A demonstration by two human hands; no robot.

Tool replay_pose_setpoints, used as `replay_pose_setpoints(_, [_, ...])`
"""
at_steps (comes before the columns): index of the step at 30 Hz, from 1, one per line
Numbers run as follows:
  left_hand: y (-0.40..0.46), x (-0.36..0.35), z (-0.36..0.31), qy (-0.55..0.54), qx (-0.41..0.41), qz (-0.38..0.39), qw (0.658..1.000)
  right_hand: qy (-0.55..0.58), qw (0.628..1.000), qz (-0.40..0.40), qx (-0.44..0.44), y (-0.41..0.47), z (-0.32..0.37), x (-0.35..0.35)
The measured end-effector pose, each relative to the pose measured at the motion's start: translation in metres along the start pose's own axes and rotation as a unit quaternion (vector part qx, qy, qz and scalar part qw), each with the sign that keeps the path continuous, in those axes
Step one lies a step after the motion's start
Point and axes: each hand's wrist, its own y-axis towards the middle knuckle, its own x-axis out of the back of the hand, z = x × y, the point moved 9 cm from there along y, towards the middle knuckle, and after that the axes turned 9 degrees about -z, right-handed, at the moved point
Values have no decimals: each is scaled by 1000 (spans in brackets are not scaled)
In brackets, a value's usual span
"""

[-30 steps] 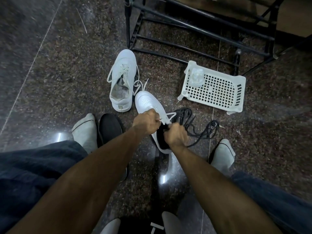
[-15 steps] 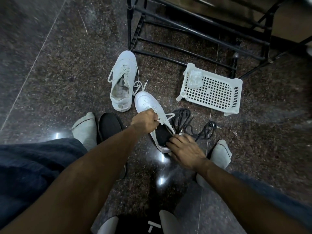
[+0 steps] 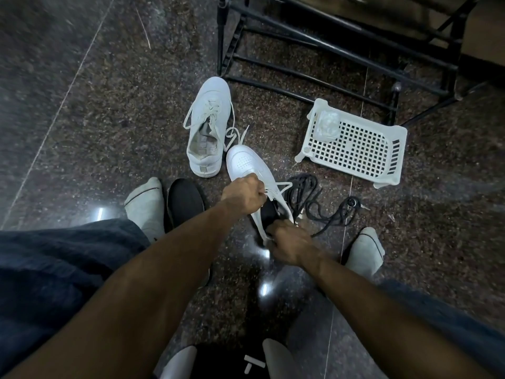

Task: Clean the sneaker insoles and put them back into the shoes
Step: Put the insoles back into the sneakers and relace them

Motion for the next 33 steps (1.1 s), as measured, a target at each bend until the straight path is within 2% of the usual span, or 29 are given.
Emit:
replay_pose_setpoints(4, [0,-3,1,10,17,14,1000,-4,994,110,-16,1,-5,-18])
replay_pose_setpoints(9, [1,-4,3,-6,42,13,999,-159,971,173,-41,10,-3,-12])
replay_pose_setpoints(11, [2,-5,6,-18,49,8,999,-105,975,182,-69,12,1,-16])
replay_pose_setpoints(14, [2,-7,8,-26,45,8,999,40,975,171,-135,14,-5,-24])
replay_pose_setpoints(18, [1,-8,1,-13,19,20,1000,49,979,161,-112,11,-7,-23])
replay_pose_setpoints(22, [0,-9,1,-13,20,22,999,-49,983,161,-74,9,-9,-20])
replay_pose_setpoints(27, [-1,-6,-2,-5,15,25,1000,-196,958,192,-88,16,-8,-19])
replay_pose_setpoints(30, [-1,-6,-2,-7,12,21,1000,-257,951,150,-88,20,0,-16])
replay_pose_setpoints(33, [-3,-4,-1,-11,17,19,1000,-249,956,124,-94,16,9,-16])
